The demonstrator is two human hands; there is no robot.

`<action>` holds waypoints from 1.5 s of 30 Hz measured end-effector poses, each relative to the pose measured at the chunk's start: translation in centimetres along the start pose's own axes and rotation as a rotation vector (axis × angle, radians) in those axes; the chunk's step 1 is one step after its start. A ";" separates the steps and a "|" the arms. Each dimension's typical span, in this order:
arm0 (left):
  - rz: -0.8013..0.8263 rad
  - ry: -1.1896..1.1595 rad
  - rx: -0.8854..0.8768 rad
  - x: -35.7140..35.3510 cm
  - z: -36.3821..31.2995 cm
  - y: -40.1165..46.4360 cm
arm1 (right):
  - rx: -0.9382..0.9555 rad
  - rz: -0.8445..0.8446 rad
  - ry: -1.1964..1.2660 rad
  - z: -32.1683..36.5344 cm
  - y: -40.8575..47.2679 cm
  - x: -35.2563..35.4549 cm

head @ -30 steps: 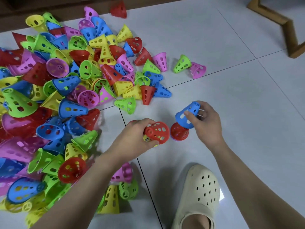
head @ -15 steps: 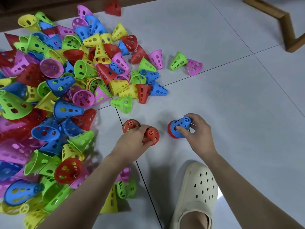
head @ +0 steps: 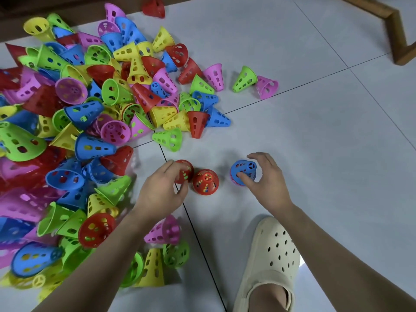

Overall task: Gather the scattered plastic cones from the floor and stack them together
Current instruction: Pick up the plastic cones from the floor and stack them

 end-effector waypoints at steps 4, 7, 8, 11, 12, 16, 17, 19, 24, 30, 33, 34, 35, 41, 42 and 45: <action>-0.004 -0.001 0.097 0.4 1.0 0.6 | 0.282 -0.174 0.018 4.6 -1.8 -1.0; 0.064 0.019 0.189 0.3 1.7 0.7 | 0.421 -0.019 0.123 7.9 -4.3 -3.4; 0.095 0.019 0.204 0.2 2.0 0.7 | 0.447 0.084 0.142 8.5 -5.1 -4.2; 0.168 0.014 0.226 -0.2 2.6 0.6 | 0.563 0.405 0.148 9.2 -7.0 -6.5; 0.169 0.004 0.231 -0.4 2.7 0.6 | 0.614 0.491 0.144 9.3 -7.5 -7.2; 0.127 0.009 0.258 -0.7 2.8 0.8 | 0.751 0.692 0.111 9.7 -9.0 -9.2; 0.124 0.025 0.251 -0.7 2.8 0.9 | 0.782 0.711 0.102 9.7 -9.2 -9.7; 0.118 0.065 0.226 -0.7 2.9 0.9 | 0.837 0.734 0.067 9.4 -9.6 -10.4; 0.092 0.129 0.184 -0.4 3.4 0.1 | 0.842 0.828 -0.015 8.4 -10.3 -11.5; -0.001 0.050 0.207 0.8 3.1 -0.5 | 0.683 0.773 0.061 8.0 -10.0 -10.5; -0.028 -0.047 0.216 1.8 2.0 -0.4 | 0.342 0.611 0.285 8.4 -9.2 -8.3; -0.035 -0.069 0.202 2.1 1.5 -0.4 | 0.249 0.502 0.376 8.7 -8.7 -7.5; -0.044 -0.083 0.185 2.3 0.9 -0.3 | 0.172 0.390 0.451 8.9 -8.1 -6.6; -0.109 -0.136 0.115 3.1 -2.7 -0.3 | 0.024 -0.139 0.625 8.9 -3.8 -1.9; -0.104 -0.143 0.101 3.0 -3.1 -0.3 | 0.026 -0.195 0.617 8.6 -3.2 -1.1; -0.065 -0.119 0.077 2.0 -3.7 -0.6 | 0.021 -0.327 0.570 7.5 -1.9 1.0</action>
Point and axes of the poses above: each hand's wrist, its own y-axis towards the middle knuckle, its own x-axis out of the back of the hand, z = x × y, the point moved 1 cm from there along y, towards the middle knuckle, and after that the axes turned 12 degrees about x, right-handed, at the moved point
